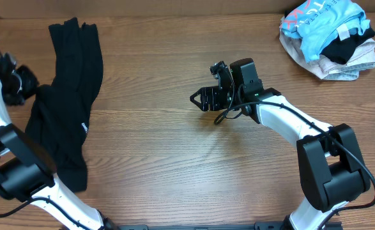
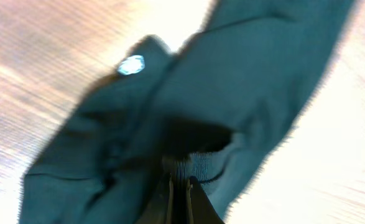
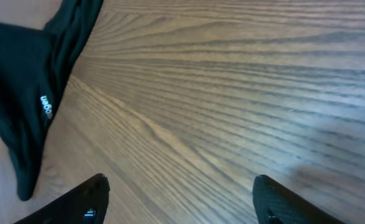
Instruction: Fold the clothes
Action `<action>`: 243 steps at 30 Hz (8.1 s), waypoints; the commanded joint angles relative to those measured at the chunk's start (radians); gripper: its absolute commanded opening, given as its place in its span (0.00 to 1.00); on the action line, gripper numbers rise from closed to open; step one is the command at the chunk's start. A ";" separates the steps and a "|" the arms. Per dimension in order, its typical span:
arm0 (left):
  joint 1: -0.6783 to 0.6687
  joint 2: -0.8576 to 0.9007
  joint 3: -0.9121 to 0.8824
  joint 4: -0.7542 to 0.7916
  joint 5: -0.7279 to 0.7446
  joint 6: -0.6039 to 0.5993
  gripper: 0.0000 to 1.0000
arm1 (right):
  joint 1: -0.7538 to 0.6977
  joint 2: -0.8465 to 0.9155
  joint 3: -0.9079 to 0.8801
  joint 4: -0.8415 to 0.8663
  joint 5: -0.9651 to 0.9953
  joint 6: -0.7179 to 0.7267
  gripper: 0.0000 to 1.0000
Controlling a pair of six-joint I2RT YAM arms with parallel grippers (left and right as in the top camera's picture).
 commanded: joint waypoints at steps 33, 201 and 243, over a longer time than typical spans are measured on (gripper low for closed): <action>-0.835 -0.200 0.890 0.267 0.059 -0.157 0.04 | -0.003 -0.708 0.021 -0.515 0.206 0.005 0.77; -0.531 -0.319 0.140 -0.595 -0.185 0.036 0.04 | -0.231 -0.387 0.229 -1.092 0.277 -0.026 0.04; -0.592 -0.380 -0.477 0.272 -0.198 -0.035 0.04 | -0.144 -0.343 -0.183 -0.663 0.433 0.209 0.06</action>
